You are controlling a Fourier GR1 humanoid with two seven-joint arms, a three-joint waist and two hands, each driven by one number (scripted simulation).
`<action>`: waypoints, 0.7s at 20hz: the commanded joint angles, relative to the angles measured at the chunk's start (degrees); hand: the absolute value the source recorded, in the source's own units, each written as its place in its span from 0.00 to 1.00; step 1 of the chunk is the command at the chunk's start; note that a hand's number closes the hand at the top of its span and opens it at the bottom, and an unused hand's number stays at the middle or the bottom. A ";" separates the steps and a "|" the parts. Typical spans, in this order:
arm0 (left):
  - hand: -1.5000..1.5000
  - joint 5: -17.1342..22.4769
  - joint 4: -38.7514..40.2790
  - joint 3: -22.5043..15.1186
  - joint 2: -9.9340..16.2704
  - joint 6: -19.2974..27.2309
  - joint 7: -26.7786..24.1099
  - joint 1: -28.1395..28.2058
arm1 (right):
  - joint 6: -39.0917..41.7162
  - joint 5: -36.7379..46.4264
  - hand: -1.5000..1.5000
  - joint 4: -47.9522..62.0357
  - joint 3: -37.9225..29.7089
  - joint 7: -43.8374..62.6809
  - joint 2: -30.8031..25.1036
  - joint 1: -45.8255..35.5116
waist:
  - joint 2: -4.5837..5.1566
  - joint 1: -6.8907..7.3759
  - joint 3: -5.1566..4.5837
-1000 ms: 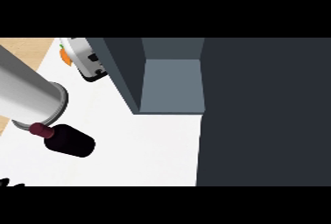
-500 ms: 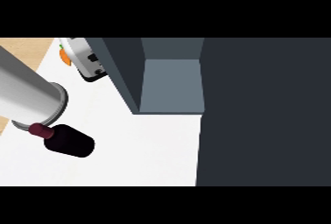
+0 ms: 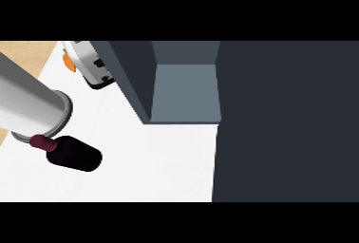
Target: Pick up the wine, place it into the cabinet and close the cabinet
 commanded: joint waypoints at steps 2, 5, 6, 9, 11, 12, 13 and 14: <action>0.00 -2.47 6.23 -0.07 -0.57 0.70 1.88 -6.10 | -3.52 1.37 0.00 -8.38 2.71 5.62 1.65 0.21 | 0.08 -0.31 -0.03; 0.00 -2.98 11.43 1.01 0.55 -0.17 2.64 -9.65 | -1.97 -2.64 0.00 -8.31 -1.43 7.49 -1.30 -2.22 | 0.11 -0.52 -0.03; 0.00 -1.18 10.20 1.23 1.48 2.56 3.68 -10.96 | -2.72 -1.24 0.00 -7.56 0.21 7.88 -0.40 -3.39 | 0.10 -0.25 -0.01; 0.00 -3.98 15.61 0.27 -0.07 -2.52 4.24 -11.68 | -1.81 -5.39 0.00 -9.47 -2.54 7.72 -0.79 -1.48 | 0.08 -0.63 -0.02; 0.00 -1.32 14.55 3.58 0.82 -2.60 5.93 -9.85 | 0.87 -5.09 0.00 -7.28 -3.50 2.91 -0.13 1.90 | 0.00 -0.08 0.03; 0.00 -5.29 13.55 -0.46 -0.17 2.67 5.95 -13.92 | -2.25 -2.49 0.00 -8.89 -0.80 7.75 0.16 -2.14 | 0.07 -0.35 0.00; 0.00 -7.32 17.22 -0.89 -0.36 -0.28 6.10 -13.57 | -2.17 -4.30 0.00 -11.36 -1.80 9.25 -0.60 -0.97 | 0.05 -0.79 -0.03; 0.00 -4.91 20.61 0.88 0.46 -4.17 6.84 -13.29 | 0.35 -2.43 0.00 -7.62 -1.10 3.21 0.88 2.22 | 0.06 -0.38 0.00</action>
